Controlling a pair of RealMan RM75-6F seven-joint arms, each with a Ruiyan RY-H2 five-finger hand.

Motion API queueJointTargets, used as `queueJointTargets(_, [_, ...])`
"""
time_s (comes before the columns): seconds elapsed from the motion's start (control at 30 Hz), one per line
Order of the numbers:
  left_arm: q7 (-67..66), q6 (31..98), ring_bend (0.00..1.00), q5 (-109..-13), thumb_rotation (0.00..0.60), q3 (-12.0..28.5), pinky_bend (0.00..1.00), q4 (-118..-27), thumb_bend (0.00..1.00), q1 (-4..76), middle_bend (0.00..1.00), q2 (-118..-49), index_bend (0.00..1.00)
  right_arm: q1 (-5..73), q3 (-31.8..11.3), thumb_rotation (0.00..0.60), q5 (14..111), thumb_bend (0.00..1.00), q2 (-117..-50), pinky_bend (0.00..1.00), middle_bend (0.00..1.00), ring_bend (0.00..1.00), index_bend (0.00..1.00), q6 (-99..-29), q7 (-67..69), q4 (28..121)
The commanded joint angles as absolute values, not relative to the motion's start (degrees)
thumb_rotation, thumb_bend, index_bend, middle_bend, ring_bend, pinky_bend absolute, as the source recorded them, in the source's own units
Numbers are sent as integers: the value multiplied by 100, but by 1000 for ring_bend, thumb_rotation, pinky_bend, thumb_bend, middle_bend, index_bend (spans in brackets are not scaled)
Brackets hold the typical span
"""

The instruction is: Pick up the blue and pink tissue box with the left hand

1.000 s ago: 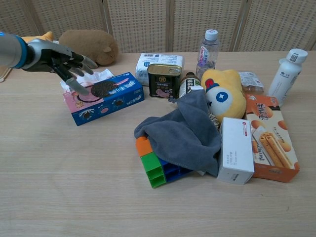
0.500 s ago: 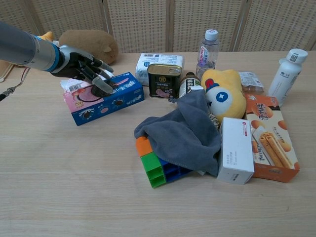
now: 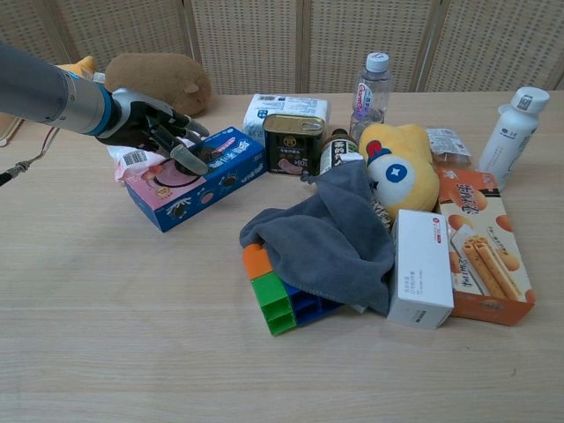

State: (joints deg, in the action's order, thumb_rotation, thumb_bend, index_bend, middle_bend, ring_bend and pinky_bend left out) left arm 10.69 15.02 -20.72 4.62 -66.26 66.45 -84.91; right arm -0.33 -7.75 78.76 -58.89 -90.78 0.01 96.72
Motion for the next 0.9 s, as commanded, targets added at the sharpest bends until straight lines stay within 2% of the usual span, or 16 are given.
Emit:
queueJointTargets(0.03, [1127, 1587, 0, -2290, 600, 533, 0, -6855, 7, 6592, 0, -8396, 0, -51, -781, 346, 7877, 202, -5880, 0, 0, 0, 0, -9095, 30, 9672])
queueJointTargets(0.5, [1316, 1677, 0, -3122, 600, 772, 0, -7691, 6, 6374, 0, -7976, 0, -116, -804, 346, 7939, 201, -5851, 0, 0, 0, 0, -9163, 191, 9609])
queueJointTargets(0.7, [921, 2339, 0, -3239, 600, 407, 0, -8016, 7, 6463, 0, -7779, 0, -136, -803, 343, 7957, 203, -5875, 0, 0, 0, 0, -9171, 259, 9575])
queueJointTargets(0.9, [510, 2899, 0, -2765, 600, 65, 0, -8173, 7, 6632, 0, -7893, 0, -157, -803, 348, 7980, 202, -5894, 0, 0, 0, 0, -9191, 303, 9539])
